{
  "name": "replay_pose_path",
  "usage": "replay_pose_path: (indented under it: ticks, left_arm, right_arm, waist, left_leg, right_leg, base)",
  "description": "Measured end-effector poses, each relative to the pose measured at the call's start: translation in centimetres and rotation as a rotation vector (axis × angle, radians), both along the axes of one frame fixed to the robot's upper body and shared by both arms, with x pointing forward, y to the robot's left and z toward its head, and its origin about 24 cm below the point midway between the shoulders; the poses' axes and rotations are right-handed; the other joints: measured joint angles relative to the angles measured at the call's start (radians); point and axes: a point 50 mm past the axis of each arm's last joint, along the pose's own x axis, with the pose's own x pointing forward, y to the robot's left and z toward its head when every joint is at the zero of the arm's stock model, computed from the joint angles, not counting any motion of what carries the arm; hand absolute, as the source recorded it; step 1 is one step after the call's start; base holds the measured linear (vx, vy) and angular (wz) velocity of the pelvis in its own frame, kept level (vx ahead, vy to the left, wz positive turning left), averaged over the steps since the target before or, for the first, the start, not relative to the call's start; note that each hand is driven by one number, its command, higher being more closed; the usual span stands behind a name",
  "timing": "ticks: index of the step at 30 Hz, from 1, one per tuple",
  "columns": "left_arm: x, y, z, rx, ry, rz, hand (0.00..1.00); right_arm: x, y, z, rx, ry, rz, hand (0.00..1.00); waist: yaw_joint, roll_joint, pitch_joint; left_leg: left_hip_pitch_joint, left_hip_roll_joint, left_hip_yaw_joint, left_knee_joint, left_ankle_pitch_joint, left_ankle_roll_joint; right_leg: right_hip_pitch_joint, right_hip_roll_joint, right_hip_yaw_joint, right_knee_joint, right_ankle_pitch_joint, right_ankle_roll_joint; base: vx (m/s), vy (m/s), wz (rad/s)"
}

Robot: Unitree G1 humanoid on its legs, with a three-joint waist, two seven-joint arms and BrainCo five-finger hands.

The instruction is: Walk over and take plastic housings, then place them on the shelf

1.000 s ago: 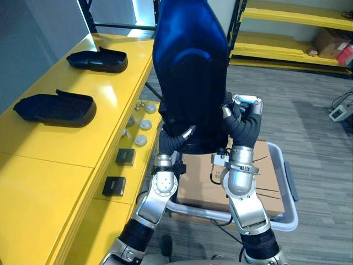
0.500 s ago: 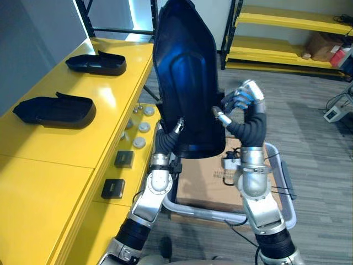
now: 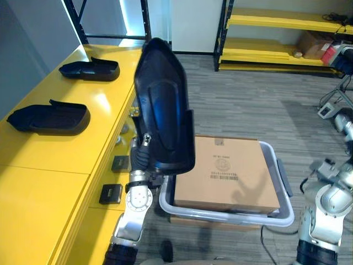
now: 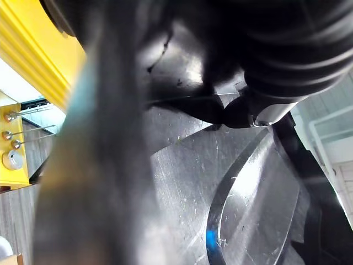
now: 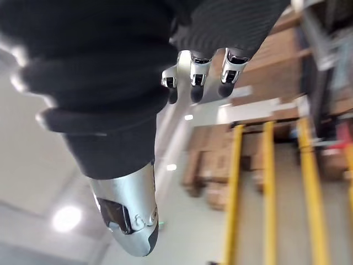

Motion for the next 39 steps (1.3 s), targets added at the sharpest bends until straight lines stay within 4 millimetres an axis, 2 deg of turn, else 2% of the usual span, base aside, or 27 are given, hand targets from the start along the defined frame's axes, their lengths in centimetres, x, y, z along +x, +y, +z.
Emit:
replay_pose_path:
  ticks: [1, 3, 5, 7, 8, 11, 15, 18, 20, 22, 23, 24, 25, 26, 27, 28, 29, 30, 31, 32, 33, 36, 37, 38, 39]
  left_arm:
    - [-0.4, 0.1, 0.1, -0.010, -0.005, 0.009, 1.00]
    - [-0.8, 0.2, 0.1, -0.021, -0.006, 0.007, 1.00]
    - [-1.4, 0.4, -0.2, -0.044, 0.002, 0.018, 1.00]
    - [-1.9, 0.5, -0.4, -0.056, 0.015, 0.022, 1.00]
    - [-2.1, 0.5, -0.5, -0.056, 0.022, 0.016, 1.00]
    - [-2.4, 0.4, -1.0, -0.065, 0.048, 0.009, 1.00]
    - [-2.7, 0.5, -1.3, -0.074, 0.062, 0.015, 1.00]
    - [-2.8, 0.2, -1.3, -0.076, 0.064, 0.006, 1.00]
    - [-2.6, -0.5, -0.6, -0.087, 0.034, -0.027, 1.00]
    - [-2.3, -0.7, -0.3, -0.099, 0.018, -0.035, 1.00]
    - [-2.1, -0.8, 0.0, -0.109, 0.000, -0.038, 1.00]
    - [-2.1, -0.9, 0.1, -0.116, -0.006, -0.039, 1.00]
    - [-2.1, -0.9, 0.1, -0.126, -0.009, -0.034, 1.00]
    - [-2.1, -1.0, 0.1, -0.125, -0.011, -0.037, 1.00]
    - [-2.1, -1.0, 0.1, -0.122, -0.015, -0.040, 1.00]
    - [-2.0, -1.3, 0.2, -0.138, -0.022, -0.060, 1.00]
    - [-1.8, -1.8, 0.1, -0.141, -0.023, -0.090, 1.00]
    - [-1.6, -2.0, 0.0, -0.141, -0.020, -0.105, 1.00]
    - [-1.3, -2.7, -0.3, -0.142, -0.010, -0.140, 1.00]
    - [-1.1, -3.1, -0.6, -0.129, 0.004, -0.167, 1.00]
    - [-1.0, -3.1, -0.6, -0.125, 0.005, -0.171, 1.00]
    - [-0.7, -2.9, -0.5, -0.141, -0.003, -0.166, 1.00]
    - [-0.7, -2.8, -0.5, -0.138, -0.003, -0.162, 1.00]
    - [-0.7, -2.6, -0.4, -0.135, -0.005, -0.155, 1.00]
    - [-0.7, -2.4, -0.4, -0.128, -0.007, -0.150, 1.00]
  right_arm:
    - [-1.4, 0.4, -2.9, 0.088, 0.105, -0.008, 0.00]
    - [-3.4, 1.4, -6.1, 0.203, 0.219, -0.012, 0.00]
    - [-5.9, 3.7, -10.0, 0.346, 0.376, 0.024, 0.00]
    - [-7.0, 5.6, -12.0, 0.427, 0.458, 0.087, 0.00]
    - [-7.5, 6.8, -13.0, 0.470, 0.506, 0.126, 0.00]
    - [-8.5, 8.6, -14.6, 0.549, 0.593, 0.203, 0.00]
    - [-9.1, 10.3, -16.0, 0.583, 0.688, 0.282, 0.00]
    - [-9.3, 11.4, -16.6, 0.583, 0.748, 0.345, 0.00]
    - [-8.1, 11.9, -16.5, 0.557, 0.750, 0.400, 0.00]
    - [-7.3, 11.8, -16.3, 0.536, 0.741, 0.409, 0.00]
    - [-6.9, 11.5, -16.3, 0.522, 0.740, 0.414, 0.00]
    - [-6.7, 11.5, -16.3, 0.521, 0.744, 0.413, 0.00]
    - [-6.9, 11.5, -16.4, 0.519, 0.763, 0.388, 0.00]
    - [-8.1, 11.4, -16.7, 0.519, 0.798, 0.366, 0.00]
    - [-8.5, 11.3, -16.9, 0.521, 0.813, 0.368, 0.00]
    - [-8.3, 11.0, -17.0, 0.516, 0.824, 0.367, 0.00]
    - [-8.0, 10.7, -16.9, 0.501, 0.823, 0.361, 0.00]
    - [-8.0, 10.5, -16.9, 0.494, 0.825, 0.357, 0.00]
    - [-8.1, 10.3, -16.9, 0.490, 0.835, 0.357, 0.00]
    - [-8.1, 10.5, -17.0, 0.492, 0.840, 0.368, 0.00]
    - [-7.9, 10.6, -17.0, 0.491, 0.837, 0.373, 0.00]
    - [-7.0, 10.0, -16.9, 0.476, 0.838, 0.369, 0.00]
    - [-7.5, 9.5, -17.0, 0.481, 0.860, 0.347, 0.00]
    - [-7.6, 9.0, -17.0, 0.475, 0.870, 0.339, 0.00]
    - [-7.7, 9.0, -17.0, 0.475, 0.873, 0.342, 0.00]
  waist:
    - [0.000, 0.008, -0.004]
    - [0.000, 0.013, -0.008]
    - [0.006, 0.021, -0.013]
    - [0.010, 0.024, -0.015]
    - [0.023, 0.024, -0.015]
    - [0.044, 0.022, -0.016]
    - [0.066, 0.018, -0.017]
    - [0.087, 0.005, -0.008]
    - [0.088, -0.001, 0.006]
    - [0.102, 0.006, 0.013]
    - [0.106, 0.008, 0.026]
    - [0.106, 0.008, 0.032]
    - [0.107, 0.024, 0.028]
    - [0.106, -0.001, 0.034]
    - [0.106, -0.005, 0.032]
    - [0.107, -0.002, 0.028]
    - [0.101, 0.000, 0.027]
    - [0.100, 0.003, 0.026]
    - [0.085, 0.004, 0.021]
    - [0.072, -0.018, 0.009]
    - [0.070, -0.024, 0.006]
    - [0.056, -0.020, 0.009]
    - [0.059, -0.016, 0.010]
    - [0.059, 0.000, 0.019]
    - [0.052, 0.005, 0.021]
  left_leg:
    - [0.002, 0.001, 0.002, 0.000, -0.006, 0.001]
    - [0.007, 0.002, 0.002, 0.000, -0.009, -0.004]
    - [0.014, 0.007, 0.004, -0.001, -0.010, -0.005]
    - [0.015, 0.013, 0.007, -0.001, -0.010, -0.005]
    - [0.017, 0.018, 0.009, -0.002, -0.013, -0.004]
    - [0.017, 0.022, 0.008, -0.007, -0.015, -0.003]
    - [0.020, 0.019, -0.017, -0.007, -0.014, -0.005]
    - [-0.005, 0.004, -0.095, 0.021, 0.001, -0.024]
    - [-0.081, -0.014, -0.172, 0.060, -0.001, -0.025]
    - [-0.123, 0.017, -0.040, 0.074, -0.036, -0.004]
    - [-0.152, 0.055, 0.121, 0.108, -0.060, 0.021]
    - [-0.164, 0.086, 0.214, 0.131, -0.067, 0.033]
    - [-0.178, 0.147, 0.402, 0.175, -0.091, 0.036]
    - [-0.182, 0.196, 0.550, 0.226, -0.122, 0.040]
    - [-0.193, 0.219, 0.602, 0.266, -0.134, 0.053]
    - [-0.234, 0.258, 0.634, 0.365, -0.160, 0.091]
    - [-0.250, 0.277, 0.618, 0.458, -0.194, 0.097]
    - [-0.251, 0.279, 0.606, 0.479, -0.218, 0.076]
    - [-0.250, 0.246, 0.579, 0.470, -0.237, 0.046]
    - [-0.254, 0.198, 0.554, 0.441, -0.238, 0.050]
    - [-0.261, 0.184, 0.546, 0.438, -0.242, 0.056]
    - [-0.274, 0.134, 0.507, 0.459, -0.284, 0.092]
    - [-0.254, 0.118, 0.495, 0.453, -0.296, 0.099]
    - [-0.226, 0.109, 0.464, 0.432, -0.307, 0.102]
    - [-0.213, 0.106, 0.454, 0.415, -0.308, 0.088]
  right_leg:
    - [-0.001, -0.001, -0.001, 0.009, -0.006, 0.002]
    - [-0.001, -0.003, -0.004, 0.026, -0.017, 0.002]
    - [0.002, -0.003, -0.009, 0.047, -0.029, -0.001]
    - [0.001, 0.001, -0.008, 0.055, -0.033, -0.003]
    - [0.001, 0.003, -0.008, 0.060, -0.036, -0.006]
    - [0.012, 0.003, -0.022, 0.067, -0.043, 0.001]
    - [0.028, 0.000, -0.059, 0.087, -0.057, 0.003]
    - [0.037, -0.010, -0.135, 0.130, -0.084, 0.000]
    - [0.036, -0.026, -0.263, 0.182, -0.117, -0.001]
    - [0.040, -0.024, -0.342, 0.184, -0.117, -0.001]
    - [0.050, -0.029, -0.404, 0.180, -0.116, -0.002]
    - [0.057, -0.033, -0.436, 0.177, -0.116, -0.002]
    - [0.074, -0.033, -0.498, 0.175, -0.116, -0.002]
    - [0.088, -0.044, -0.553, 0.161, -0.116, -0.001]
    - [0.092, -0.051, -0.576, 0.158, -0.117, -0.001]
    - [0.089, -0.062, -0.609, 0.159, -0.123, 0.005]
    - [0.091, -0.078, -0.634, 0.169, -0.126, 0.019]
    - [0.100, -0.085, -0.646, 0.173, -0.127, 0.021]
    - [0.123, -0.093, -0.657, 0.178, -0.122, 0.030]
    - [0.124, -0.110, -0.675, 0.165, -0.114, 0.017]
    - [0.124, -0.114, -0.684, 0.164, -0.108, 0.008]
    - [0.120, -0.176, -0.682, 0.259, -0.078, -0.026]
    - [0.106, -0.222, -0.660, 0.358, -0.055, -0.072]
    - [0.067, -0.252, -0.580, 0.480, -0.045, -0.170]
    - [0.036, -0.246, -0.516, 0.530, -0.064, -0.192]
  base:
    - [0.00, 0.000, 0.00]
    - [0.01, -0.008, 0.05]
    - [0.00, -0.011, 0.02]
    - [0.00, -0.032, -0.04]
    - [-0.02, -0.035, -0.02]
    - [-0.04, -0.026, 0.10]
    - [0.01, -0.022, 0.32]
    - [0.02, -0.060, 0.76]
    - [-0.05, -0.084, 1.63]
    - [-0.07, -0.051, 1.56]
    - [-0.05, -0.011, 1.41]
    - [-0.03, 0.031, 1.52]
    - [-0.04, 0.054, 1.42]
    - [-0.02, 0.050, 1.31]
    - [0.02, 0.059, 0.97]
    - [0.07, 0.082, 0.70]
    - [0.09, 0.107, 0.64]
    - [0.13, 0.166, 0.70]
    - [0.15, 0.205, 0.76]
    - [0.16, 0.213, 0.75]
    - [0.17, 0.208, 0.63]
    - [0.20, 0.244, 0.55]
    - [0.17, 0.211, 0.37]
    - [0.17, 0.189, 0.36]
    - [0.19, 0.190, 0.37]
